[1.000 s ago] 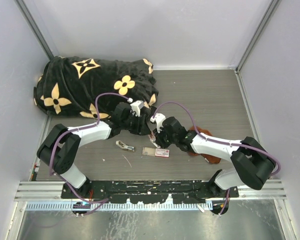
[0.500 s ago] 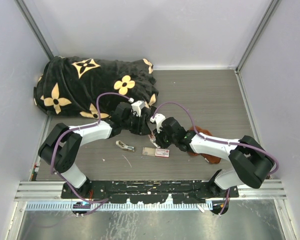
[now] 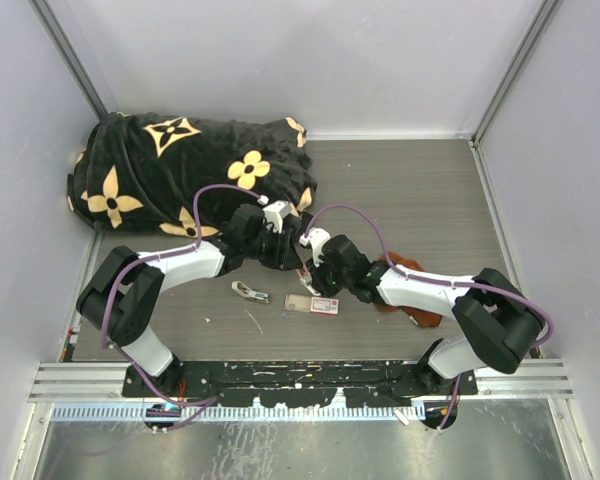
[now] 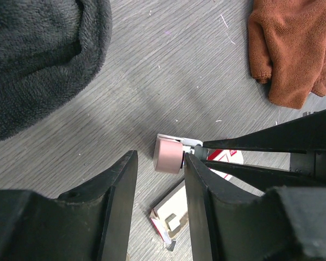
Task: Load the staples into the stapler
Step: Install the staple into the stapler.
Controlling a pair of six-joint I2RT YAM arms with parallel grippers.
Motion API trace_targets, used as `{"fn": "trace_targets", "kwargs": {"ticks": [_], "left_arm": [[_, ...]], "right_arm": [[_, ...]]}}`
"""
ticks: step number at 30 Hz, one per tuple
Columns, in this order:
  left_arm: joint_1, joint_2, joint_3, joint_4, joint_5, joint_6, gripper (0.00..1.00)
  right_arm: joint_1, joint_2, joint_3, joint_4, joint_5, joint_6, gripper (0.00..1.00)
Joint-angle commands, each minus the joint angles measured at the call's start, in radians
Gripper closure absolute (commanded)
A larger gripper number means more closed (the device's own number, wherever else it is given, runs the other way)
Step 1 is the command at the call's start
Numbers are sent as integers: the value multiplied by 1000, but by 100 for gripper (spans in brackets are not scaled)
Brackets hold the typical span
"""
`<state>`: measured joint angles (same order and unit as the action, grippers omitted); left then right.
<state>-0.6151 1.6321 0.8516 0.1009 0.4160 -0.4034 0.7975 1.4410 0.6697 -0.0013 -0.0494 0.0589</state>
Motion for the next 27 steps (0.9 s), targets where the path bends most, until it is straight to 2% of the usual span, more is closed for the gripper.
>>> {"fn": "trace_targets", "kwargs": {"ticks": [1,27], "left_arm": [[-6,-4,40,46,18,15,59],[-11,-11,44,37,22,18,62]], "right_arm": [[7,8,32,49,20,7,88],[17,3,61,33,34,29,88]]}}
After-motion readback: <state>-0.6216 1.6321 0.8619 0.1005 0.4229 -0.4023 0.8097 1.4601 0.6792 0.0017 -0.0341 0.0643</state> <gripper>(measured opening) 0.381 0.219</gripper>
